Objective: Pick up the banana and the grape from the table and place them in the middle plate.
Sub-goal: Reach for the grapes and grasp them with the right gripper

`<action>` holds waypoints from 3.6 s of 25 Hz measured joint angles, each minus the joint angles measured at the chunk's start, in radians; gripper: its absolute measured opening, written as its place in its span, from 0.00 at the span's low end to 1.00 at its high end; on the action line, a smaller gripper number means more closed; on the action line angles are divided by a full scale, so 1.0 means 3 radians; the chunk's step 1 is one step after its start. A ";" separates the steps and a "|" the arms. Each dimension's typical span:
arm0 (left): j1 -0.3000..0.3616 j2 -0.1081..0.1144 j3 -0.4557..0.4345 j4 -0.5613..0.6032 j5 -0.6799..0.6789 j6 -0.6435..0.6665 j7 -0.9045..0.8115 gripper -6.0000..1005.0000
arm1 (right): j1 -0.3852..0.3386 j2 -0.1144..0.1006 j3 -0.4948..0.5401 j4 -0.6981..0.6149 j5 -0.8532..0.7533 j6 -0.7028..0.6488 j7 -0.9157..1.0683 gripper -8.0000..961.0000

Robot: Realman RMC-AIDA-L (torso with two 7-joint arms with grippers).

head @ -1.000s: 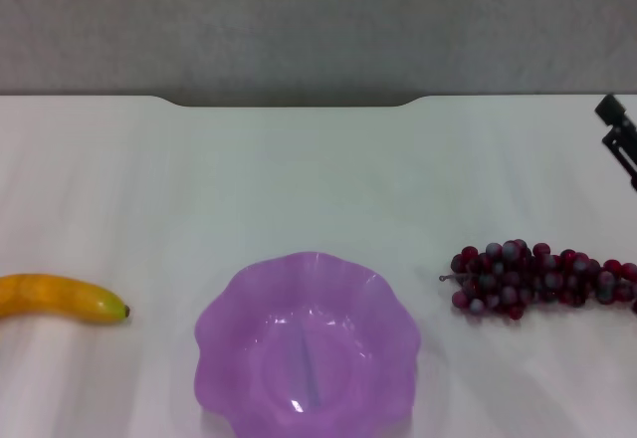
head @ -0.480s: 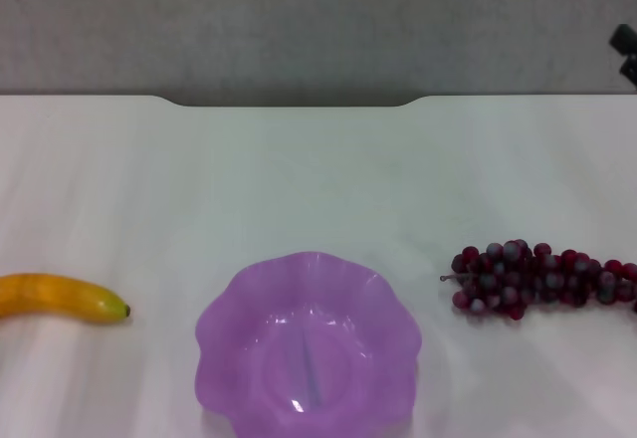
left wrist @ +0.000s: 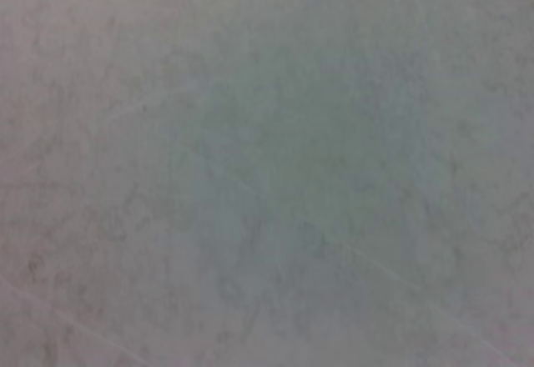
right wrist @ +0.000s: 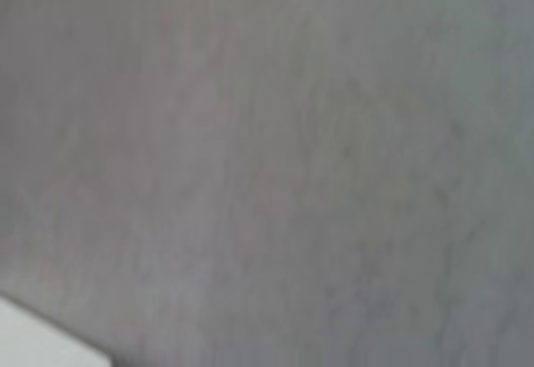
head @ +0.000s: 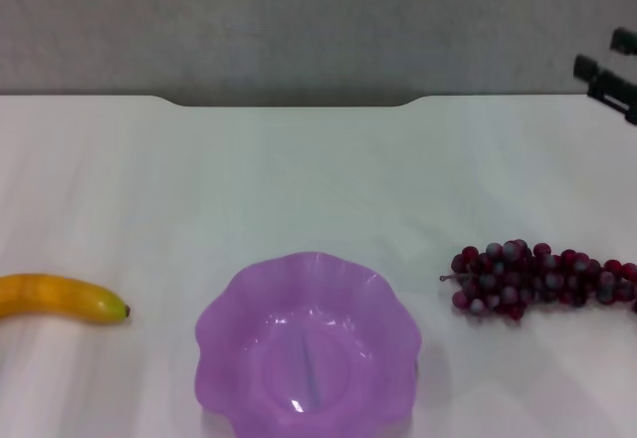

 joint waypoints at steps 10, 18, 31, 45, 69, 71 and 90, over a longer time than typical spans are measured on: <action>0.0013 0.0000 0.0000 -0.0005 0.0000 0.0000 0.0005 0.89 | -0.0120 0.0015 -0.0177 -0.0692 -0.1062 -0.0446 0.1241 0.65; 0.0019 0.0000 -0.0002 -0.0006 -0.0014 0.0000 0.0017 0.89 | -0.0138 0.0006 -0.0191 -0.1305 -0.2191 -0.0948 0.1986 0.65; 0.0012 0.0005 -0.0014 -0.0006 -0.0022 0.0026 0.0029 0.89 | 0.0414 -0.0004 -0.0479 -0.1409 -0.3517 -0.0924 0.2306 0.65; 0.0053 0.0013 -0.0046 -0.0002 -0.0035 0.0087 0.0042 0.89 | 0.0740 -0.0002 -0.1513 -0.0973 -0.3905 -0.0826 0.2679 0.66; 0.0086 0.0037 -0.0057 -0.0006 -0.0035 0.0096 0.0042 0.89 | 0.1011 -0.0020 -0.1999 -0.0561 -0.4151 -0.0448 0.2932 0.86; 0.0087 0.0039 -0.0057 -0.0006 -0.0035 0.0097 0.0042 0.89 | 0.1005 -0.0018 -0.2012 -0.0476 -0.4151 -0.0393 0.2932 0.86; 0.0141 0.0031 -0.0056 -0.0016 -0.0035 0.0174 0.0098 0.89 | 0.1001 -0.0022 -0.2022 -0.0124 -0.4150 -0.0139 0.2925 0.86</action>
